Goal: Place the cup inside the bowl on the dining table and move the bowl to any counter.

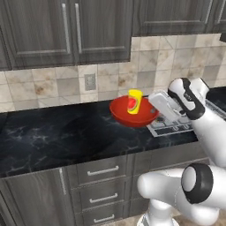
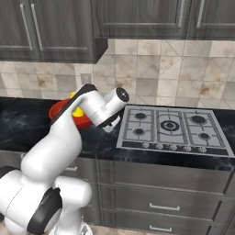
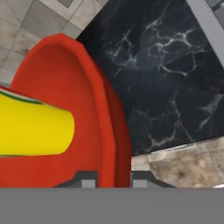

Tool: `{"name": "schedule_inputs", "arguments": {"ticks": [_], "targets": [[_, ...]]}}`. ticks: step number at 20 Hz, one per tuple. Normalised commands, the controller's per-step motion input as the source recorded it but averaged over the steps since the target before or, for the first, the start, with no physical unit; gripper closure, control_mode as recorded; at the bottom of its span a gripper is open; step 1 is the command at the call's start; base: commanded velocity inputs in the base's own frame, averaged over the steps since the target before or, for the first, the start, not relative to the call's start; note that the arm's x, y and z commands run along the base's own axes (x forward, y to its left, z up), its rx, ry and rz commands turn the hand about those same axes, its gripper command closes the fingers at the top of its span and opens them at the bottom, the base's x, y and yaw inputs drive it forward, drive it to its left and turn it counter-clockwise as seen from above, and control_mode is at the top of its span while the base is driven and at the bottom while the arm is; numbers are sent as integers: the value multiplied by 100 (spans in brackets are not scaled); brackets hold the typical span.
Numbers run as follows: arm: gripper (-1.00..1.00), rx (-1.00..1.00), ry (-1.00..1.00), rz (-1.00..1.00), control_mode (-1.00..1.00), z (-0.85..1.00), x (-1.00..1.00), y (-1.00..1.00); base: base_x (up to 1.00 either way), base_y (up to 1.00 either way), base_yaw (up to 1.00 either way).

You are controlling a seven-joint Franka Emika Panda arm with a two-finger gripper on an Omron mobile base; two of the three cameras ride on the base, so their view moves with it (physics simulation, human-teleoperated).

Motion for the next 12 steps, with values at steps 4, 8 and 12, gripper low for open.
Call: {"name": "schedule_inputs", "arguments": {"ticks": [4, 8, 12], "targets": [[100, 0, 0, 0, -100, -15, 39, 37, 0, 0, 0], [100, 0, 0, 0, -100, -20, 40, 42, 0, 0, 0], [100, 0, 0, 0, -100, -25, 41, 46, 0, 0, 0]]}}
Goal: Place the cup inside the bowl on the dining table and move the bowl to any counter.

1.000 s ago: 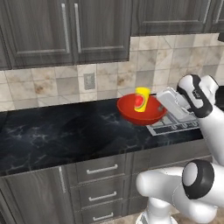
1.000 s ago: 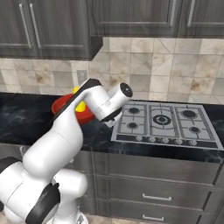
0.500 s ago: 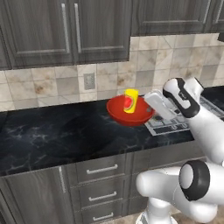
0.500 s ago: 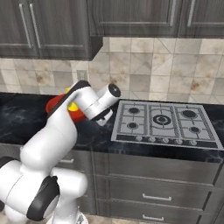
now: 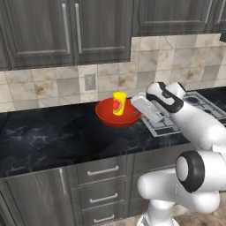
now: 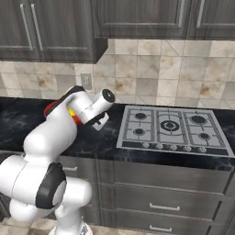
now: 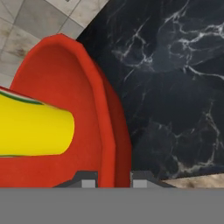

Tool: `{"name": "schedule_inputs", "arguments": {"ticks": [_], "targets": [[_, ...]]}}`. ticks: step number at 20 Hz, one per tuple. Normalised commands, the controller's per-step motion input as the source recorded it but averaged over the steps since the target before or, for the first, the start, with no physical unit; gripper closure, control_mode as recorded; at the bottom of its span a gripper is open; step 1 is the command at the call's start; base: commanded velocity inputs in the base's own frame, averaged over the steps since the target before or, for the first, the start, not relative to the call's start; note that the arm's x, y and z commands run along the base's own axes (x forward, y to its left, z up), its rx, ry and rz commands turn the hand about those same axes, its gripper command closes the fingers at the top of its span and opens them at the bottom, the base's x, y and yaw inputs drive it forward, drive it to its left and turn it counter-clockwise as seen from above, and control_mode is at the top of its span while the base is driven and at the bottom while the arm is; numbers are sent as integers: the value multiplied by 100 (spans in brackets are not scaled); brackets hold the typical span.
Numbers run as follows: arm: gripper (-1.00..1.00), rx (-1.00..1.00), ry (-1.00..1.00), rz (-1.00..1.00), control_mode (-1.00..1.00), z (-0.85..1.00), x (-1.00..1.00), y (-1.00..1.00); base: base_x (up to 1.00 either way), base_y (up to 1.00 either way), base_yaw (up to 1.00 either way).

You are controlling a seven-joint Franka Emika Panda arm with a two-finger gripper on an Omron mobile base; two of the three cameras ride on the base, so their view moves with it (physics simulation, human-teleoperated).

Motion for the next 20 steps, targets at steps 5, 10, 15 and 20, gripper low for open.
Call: {"name": "schedule_inputs", "arguments": {"ticks": [5, 10, 15, 20], "targets": [[100, 0, 0, 0, -100, -31, 42, 44, 0, 0, 0], [100, 0, 0, 0, -100, -31, 38, 42, 0, 0, 0], [100, 0, 0, 0, -100, -28, 37, 41, 0, 0, 0], [100, 0, 0, 0, -100, -26, 35, 40, 0, 0, 0]]}}
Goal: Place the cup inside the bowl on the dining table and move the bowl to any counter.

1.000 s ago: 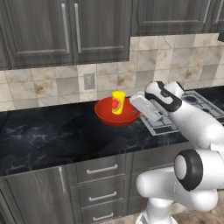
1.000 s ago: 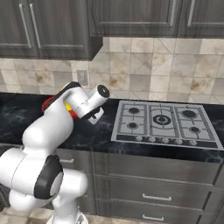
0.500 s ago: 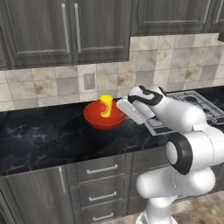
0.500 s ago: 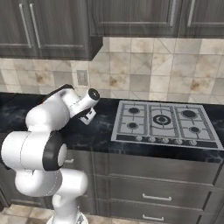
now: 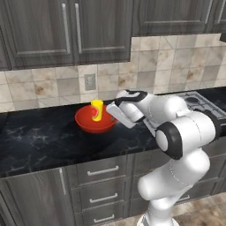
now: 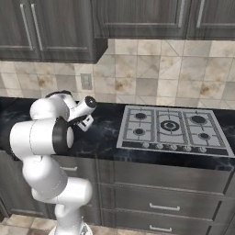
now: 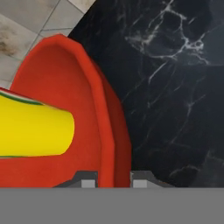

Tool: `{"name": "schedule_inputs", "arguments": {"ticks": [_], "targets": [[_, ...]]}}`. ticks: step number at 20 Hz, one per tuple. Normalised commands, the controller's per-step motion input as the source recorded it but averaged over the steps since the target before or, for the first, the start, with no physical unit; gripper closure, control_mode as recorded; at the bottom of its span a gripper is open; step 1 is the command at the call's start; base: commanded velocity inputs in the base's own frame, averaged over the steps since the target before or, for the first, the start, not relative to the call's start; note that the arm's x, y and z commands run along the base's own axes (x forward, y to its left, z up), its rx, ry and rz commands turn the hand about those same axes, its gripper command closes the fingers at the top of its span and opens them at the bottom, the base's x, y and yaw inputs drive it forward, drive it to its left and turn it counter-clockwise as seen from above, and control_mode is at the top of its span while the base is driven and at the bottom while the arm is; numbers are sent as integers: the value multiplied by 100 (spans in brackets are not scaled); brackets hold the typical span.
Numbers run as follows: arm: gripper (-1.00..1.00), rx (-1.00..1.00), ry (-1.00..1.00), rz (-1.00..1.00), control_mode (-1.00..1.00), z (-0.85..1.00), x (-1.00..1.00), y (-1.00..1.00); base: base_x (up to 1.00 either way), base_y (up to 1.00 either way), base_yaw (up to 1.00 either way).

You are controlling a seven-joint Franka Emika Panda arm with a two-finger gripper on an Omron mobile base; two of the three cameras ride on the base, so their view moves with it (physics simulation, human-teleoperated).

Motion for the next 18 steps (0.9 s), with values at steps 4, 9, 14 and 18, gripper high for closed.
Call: {"name": "schedule_inputs", "arguments": {"ticks": [4, 9, 14, 18], "targets": [[100, 0, 0, 0, -100, -21, 32, 41, 0, 0, 0], [100, 0, 0, 0, -100, -21, 22, 41, 0, 0, 0], [100, 0, 0, 0, -100, -19, 13, 35, 0, 0, 0], [100, 0, 1, 0, -100, -11, 2, 24, 0, 0, 0]]}}
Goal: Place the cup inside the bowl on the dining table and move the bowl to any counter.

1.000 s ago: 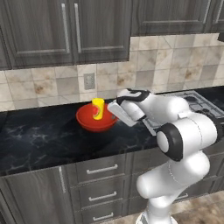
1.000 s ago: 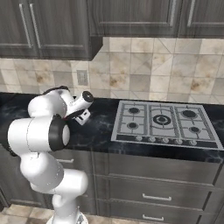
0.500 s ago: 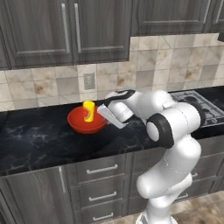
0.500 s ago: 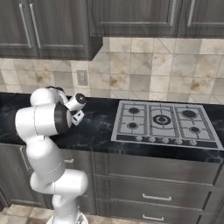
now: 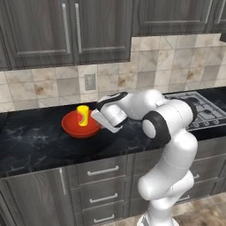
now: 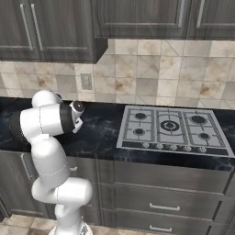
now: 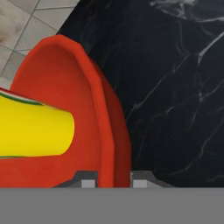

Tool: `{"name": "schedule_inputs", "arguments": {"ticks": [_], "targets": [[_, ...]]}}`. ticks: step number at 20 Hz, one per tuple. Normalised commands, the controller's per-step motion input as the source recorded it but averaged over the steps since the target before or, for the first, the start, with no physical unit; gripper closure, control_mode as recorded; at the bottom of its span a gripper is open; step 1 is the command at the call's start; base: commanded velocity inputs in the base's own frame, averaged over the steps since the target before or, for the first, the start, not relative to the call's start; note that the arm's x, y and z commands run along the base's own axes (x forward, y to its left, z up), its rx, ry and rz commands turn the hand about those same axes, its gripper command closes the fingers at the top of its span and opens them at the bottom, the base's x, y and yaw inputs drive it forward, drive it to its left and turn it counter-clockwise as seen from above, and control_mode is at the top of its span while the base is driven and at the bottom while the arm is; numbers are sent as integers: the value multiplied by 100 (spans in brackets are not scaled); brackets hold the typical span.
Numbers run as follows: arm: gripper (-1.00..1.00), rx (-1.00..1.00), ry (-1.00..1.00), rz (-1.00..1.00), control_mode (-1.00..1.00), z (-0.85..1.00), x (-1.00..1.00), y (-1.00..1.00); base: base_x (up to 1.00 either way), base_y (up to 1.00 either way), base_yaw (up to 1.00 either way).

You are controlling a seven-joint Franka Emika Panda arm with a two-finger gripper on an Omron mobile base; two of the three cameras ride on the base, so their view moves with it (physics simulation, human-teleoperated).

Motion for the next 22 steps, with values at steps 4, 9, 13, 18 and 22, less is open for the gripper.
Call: {"name": "schedule_inputs", "arguments": {"ticks": [4, 9, 13, 18, 22], "targets": [[100, -1, 4, 0, -100, -8, 4, 21, 0, 0, 0], [100, -2, 6, 0, -100, -7, 4, 20, 0, 0, 0], [100, -2, 8, 0, -100, -8, 11, 16, 0, 0, 0], [100, -1, 8, 0, -100, -13, 6, 6, 0, 0, 0], [100, 0, 9, -1, -100, -16, 0, 3, 0, 0, 0]]}}
